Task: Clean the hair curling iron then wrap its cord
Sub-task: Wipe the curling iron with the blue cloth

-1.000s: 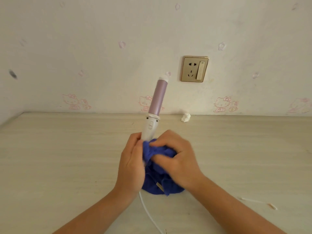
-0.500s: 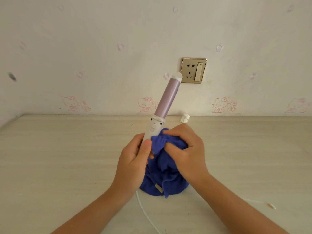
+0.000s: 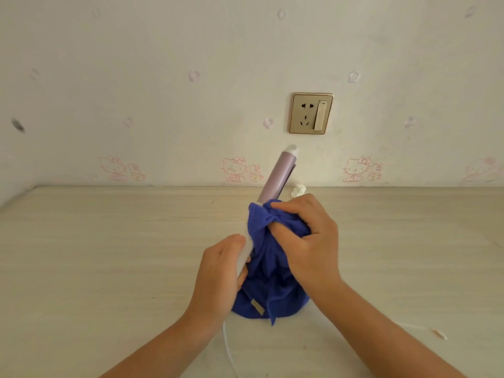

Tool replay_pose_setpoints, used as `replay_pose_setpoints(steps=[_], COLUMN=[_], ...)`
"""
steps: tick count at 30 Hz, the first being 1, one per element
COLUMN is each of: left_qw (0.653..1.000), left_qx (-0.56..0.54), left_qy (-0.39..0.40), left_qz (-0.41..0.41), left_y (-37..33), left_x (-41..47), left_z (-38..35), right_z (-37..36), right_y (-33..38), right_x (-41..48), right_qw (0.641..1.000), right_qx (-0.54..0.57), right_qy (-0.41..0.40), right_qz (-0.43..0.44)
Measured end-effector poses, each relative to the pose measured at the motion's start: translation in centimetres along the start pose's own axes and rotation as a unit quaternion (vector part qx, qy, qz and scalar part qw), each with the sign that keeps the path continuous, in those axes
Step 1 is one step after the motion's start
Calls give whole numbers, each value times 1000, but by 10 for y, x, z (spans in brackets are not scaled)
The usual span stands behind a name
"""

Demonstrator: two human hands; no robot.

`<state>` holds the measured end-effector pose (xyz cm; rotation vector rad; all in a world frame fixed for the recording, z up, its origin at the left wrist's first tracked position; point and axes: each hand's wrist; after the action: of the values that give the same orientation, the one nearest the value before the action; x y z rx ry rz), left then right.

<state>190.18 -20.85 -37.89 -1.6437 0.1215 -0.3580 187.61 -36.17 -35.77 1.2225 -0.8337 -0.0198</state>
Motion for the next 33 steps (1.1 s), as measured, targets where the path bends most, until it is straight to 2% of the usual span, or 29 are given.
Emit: replay_pose_setpoints(steps=[5,7,9,13,15,17,21,23,25,29,31,33], left_qw=[999,997,997,998,998,997,997,996,997,999,999,998], left_qx=[-5,-17,-7,0,10,23,-39,-66,-56,-17,5,-7], left_qy=[-12,12,15,2,14,20,-11,-20,-17,4,6,1], left_qz=[-49,-72,-73,-62,-59,-73,-62,-54,-50,-40,-49,-65], left_y=[-4,-5,-5,1,3,2,-5,-4,-3,6,7,3], left_x=[12,13,13,9,5,5,15,18,16,4,4,9], left_z=[12,15,15,9,7,7,15,21,19,3,-1,1], right_z=[-22,-25,-23,-8,1,1,-20,-26,-25,-5,-3,-9], right_y=[-3,-5,-3,1,0,-1,0,-1,2,4,5,4], right_x=[-28,-32,-28,-7,1,-1,-26,-33,-30,-6,-4,-11], right_qw=[977,972,980,999,1000,999,984,975,982,1000,1000,999], right_qx=[3,-13,-29,0,-7,-2,-8,-28,-25,-10,-13,7], right_qy=[211,235,199,50,14,35,178,218,187,25,6,51], right_qz=[-14,-8,8,-6,-5,-9,3,19,9,-5,-4,-9])
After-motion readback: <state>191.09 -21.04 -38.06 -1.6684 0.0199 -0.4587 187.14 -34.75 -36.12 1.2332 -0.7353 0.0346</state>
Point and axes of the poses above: each hand's wrist, its own x-axis towards the middle knuckle, its own z-axis out of the back of the hand, y = z × x, and after that the axes turned 5 degrees about -z, right-handed
